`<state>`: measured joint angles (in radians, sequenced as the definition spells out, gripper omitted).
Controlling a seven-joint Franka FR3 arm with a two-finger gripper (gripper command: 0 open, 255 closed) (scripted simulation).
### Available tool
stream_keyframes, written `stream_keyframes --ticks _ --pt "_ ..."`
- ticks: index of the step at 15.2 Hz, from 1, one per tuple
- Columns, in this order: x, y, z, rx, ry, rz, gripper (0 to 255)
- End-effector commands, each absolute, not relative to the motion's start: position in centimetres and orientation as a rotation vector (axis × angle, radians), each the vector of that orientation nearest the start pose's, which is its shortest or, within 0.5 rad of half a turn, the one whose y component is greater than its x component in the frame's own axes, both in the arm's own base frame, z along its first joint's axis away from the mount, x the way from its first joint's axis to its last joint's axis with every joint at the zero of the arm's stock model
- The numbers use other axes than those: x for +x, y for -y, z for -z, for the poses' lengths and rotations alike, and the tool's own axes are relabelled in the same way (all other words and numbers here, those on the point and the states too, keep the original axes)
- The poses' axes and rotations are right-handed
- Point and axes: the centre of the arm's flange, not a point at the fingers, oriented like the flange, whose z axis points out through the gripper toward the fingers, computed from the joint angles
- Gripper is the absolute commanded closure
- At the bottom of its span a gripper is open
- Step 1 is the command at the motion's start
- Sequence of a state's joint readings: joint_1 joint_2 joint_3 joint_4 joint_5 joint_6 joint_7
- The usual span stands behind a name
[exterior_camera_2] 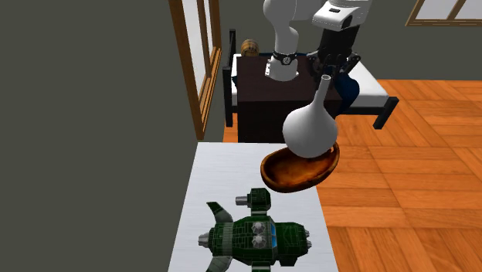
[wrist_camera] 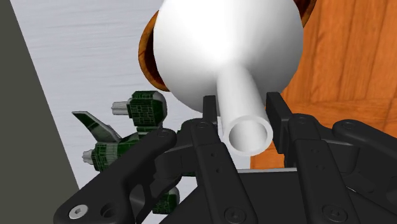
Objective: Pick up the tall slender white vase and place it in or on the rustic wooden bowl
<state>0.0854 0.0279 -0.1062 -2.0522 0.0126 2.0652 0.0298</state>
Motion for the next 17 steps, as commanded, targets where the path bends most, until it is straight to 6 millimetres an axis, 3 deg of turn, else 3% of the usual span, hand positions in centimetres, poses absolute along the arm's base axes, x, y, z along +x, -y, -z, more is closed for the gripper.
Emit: stream_keyframes --ticks 1,6,13,14,17 --pt "55.3 1.1 -41.3 -3.132 -0.089 -0.019 255" --pt "55.3 1.1 -39.0 -3.132 -0.089 -0.019 255" --pt "55.3 1.1 -39.0 -3.132 -0.089 -0.019 255" --pt "55.3 1.1 -38.9 -3.132 -0.089 -0.019 0" --pt "55.3 1.1 -38.9 -3.132 -0.089 -0.019 0"
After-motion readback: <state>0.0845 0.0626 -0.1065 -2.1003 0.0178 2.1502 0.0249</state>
